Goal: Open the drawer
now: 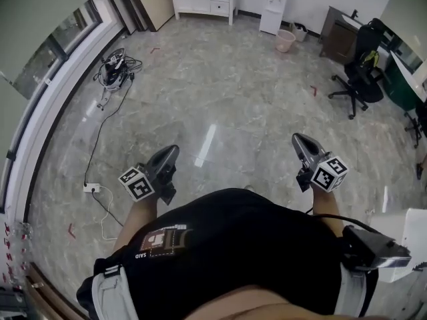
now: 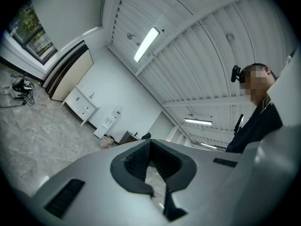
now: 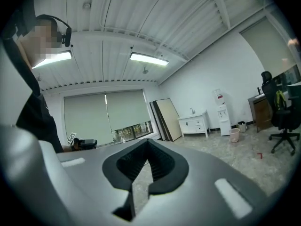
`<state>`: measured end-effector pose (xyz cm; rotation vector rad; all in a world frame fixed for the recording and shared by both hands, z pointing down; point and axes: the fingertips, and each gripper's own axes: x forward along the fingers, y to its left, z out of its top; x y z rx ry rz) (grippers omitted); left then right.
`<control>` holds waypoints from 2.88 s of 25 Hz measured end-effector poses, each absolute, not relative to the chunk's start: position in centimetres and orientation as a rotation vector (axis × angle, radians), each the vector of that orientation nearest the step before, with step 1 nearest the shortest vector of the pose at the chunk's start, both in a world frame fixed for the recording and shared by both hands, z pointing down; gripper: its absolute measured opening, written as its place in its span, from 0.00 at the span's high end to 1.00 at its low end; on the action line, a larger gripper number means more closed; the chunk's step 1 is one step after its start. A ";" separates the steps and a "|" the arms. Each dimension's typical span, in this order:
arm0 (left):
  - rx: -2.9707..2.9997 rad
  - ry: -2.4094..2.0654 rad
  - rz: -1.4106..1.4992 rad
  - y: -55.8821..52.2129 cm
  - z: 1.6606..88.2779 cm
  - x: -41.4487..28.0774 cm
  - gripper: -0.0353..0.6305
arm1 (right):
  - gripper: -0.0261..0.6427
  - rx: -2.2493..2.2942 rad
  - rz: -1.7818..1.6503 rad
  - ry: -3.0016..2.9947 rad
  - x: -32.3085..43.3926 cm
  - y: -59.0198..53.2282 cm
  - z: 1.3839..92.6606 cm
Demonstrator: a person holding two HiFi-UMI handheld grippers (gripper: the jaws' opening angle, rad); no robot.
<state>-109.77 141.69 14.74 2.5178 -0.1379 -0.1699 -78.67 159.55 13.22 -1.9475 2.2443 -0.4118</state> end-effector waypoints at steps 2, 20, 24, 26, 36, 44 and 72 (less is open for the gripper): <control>2.540 -0.159 -0.175 140.7 14.1 -107.7 0.96 | 0.97 -1.913 -0.403 2.273 -76.4 157.7 13.1; 2.567 -0.282 -0.257 134.8 12.5 -87.0 0.96 | 0.97 -1.774 -0.346 2.420 -53.9 146.9 12.3; 2.548 -0.268 -0.253 130.9 13.3 -85.5 0.96 | 0.97 -1.824 -0.380 2.383 -51.9 144.6 13.3; 2.545 -0.237 -0.250 128.6 13.6 -84.7 0.96 | 0.97 -1.854 -0.388 2.361 -51.5 142.9 13.5; 2.571 -0.038 -0.243 113.1 12.2 -82.4 0.96 | 0.97 -1.993 -0.315 2.257 -52.2 130.9 11.1; 2.576 -0.031 -0.222 102.2 11.7 -84.5 0.96 | 0.97 -2.007 -0.324 2.210 -54.2 121.1 10.5; 2.552 -0.378 -0.311 88.8 12.5 -69.5 0.96 | 0.97 -1.690 -0.331 2.484 -35.5 99.2 10.9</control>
